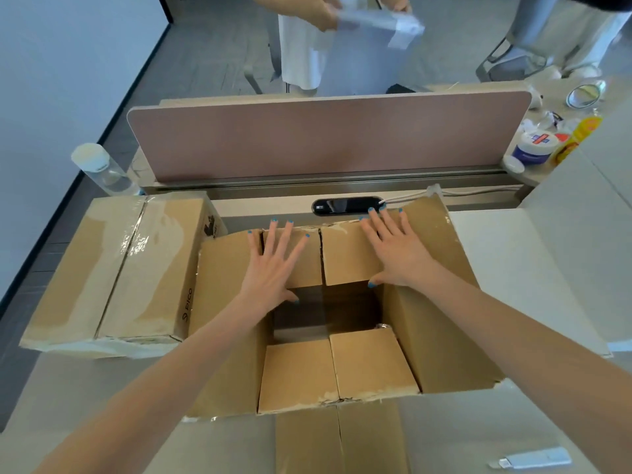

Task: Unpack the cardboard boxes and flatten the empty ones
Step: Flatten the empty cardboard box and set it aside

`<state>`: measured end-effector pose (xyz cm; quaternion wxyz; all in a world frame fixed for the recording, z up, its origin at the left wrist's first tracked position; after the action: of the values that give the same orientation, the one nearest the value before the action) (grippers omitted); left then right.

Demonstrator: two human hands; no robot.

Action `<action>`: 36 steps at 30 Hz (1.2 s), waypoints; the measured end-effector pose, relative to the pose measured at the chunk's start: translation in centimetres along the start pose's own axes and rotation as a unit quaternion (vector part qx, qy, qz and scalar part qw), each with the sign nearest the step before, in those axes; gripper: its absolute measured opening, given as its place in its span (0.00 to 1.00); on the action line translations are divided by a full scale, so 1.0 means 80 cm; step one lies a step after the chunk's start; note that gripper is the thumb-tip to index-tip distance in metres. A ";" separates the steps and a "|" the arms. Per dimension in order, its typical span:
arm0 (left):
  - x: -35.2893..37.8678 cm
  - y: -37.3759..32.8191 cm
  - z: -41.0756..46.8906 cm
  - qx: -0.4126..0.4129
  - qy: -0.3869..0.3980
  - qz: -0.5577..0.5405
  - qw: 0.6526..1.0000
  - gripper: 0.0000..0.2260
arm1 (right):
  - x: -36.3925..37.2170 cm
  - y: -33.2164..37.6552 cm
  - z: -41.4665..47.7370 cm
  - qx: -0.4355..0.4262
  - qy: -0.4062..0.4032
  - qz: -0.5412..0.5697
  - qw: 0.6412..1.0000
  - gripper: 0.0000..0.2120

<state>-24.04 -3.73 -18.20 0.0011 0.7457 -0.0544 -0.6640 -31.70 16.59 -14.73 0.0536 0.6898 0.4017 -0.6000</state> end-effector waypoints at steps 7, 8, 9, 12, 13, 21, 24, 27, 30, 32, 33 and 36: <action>0.004 -0.017 0.007 -0.048 0.002 0.032 0.998 0.56 | 0.019 0.030 0.015 0.048 -0.037 0.014 0.998 0.60; 0.004 -0.018 0.007 -0.048 0.011 0.022 0.999 0.55 | 0.020 0.030 0.015 0.041 -0.037 0.023 0.998 0.58; 0.003 -0.019 0.008 -0.045 0.019 0.009 0.999 0.54 | 0.021 0.029 0.015 0.033 -0.033 0.034 0.998 0.57; -0.004 -0.012 0.010 -0.011 0.066 -0.037 0.997 0.51 | 0.016 0.025 0.016 0.011 -0.009 0.061 0.998 0.55; -0.009 -0.006 0.011 0.002 0.093 -0.059 0.994 0.50 | 0.012 0.025 0.019 0.000 0.014 0.073 0.997 0.55; -0.079 0.028 0.027 0.030 0.265 -0.384 0.884 0.36 | -0.068 -0.016 0.045 -0.070 0.195 0.325 0.923 0.27; -0.103 0.039 0.038 0.009 0.270 -0.494 0.826 0.29 | -0.104 -0.050 0.067 0.002 0.079 0.402 0.912 0.16; -0.112 0.073 0.063 -0.054 0.206 -0.551 0.807 0.13 | -0.117 -0.075 0.078 0.123 -0.052 0.372 0.919 0.13; -0.126 0.105 0.092 -0.080 0.052 -0.575 0.813 0.06 | -0.123 -0.074 0.086 0.154 -0.170 0.326 0.917 0.16; -0.128 0.120 0.101 -0.110 -0.060 -0.552 0.824 0.13 | -0.118 -0.067 0.090 0.149 -0.227 0.292 0.917 0.22; -0.126 0.124 0.103 -0.129 -0.106 -0.537 0.827 0.18 | -0.114 -0.064 0.091 0.153 -0.248 0.271 0.917 0.25; -0.102 0.118 0.105 -0.177 -0.143 -0.488 0.843 0.30 | -0.093 -0.051 0.093 0.153 -0.250 0.212 0.932 0.35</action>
<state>-34.02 -11.88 -10.43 -0.1988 0.5602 0.4353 -0.6761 -39.73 11.56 -8.61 0.1725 0.5864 0.1231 -0.7818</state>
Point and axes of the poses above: each hand's wrist, its own z-axis towards the middle knuckle, its own x-axis out of the palm, y = z × x, the point moved 7 cm from there along z, towards the middle knuckle, and after that the axes turned 11 degrees about -z, right-handed, at the moved point
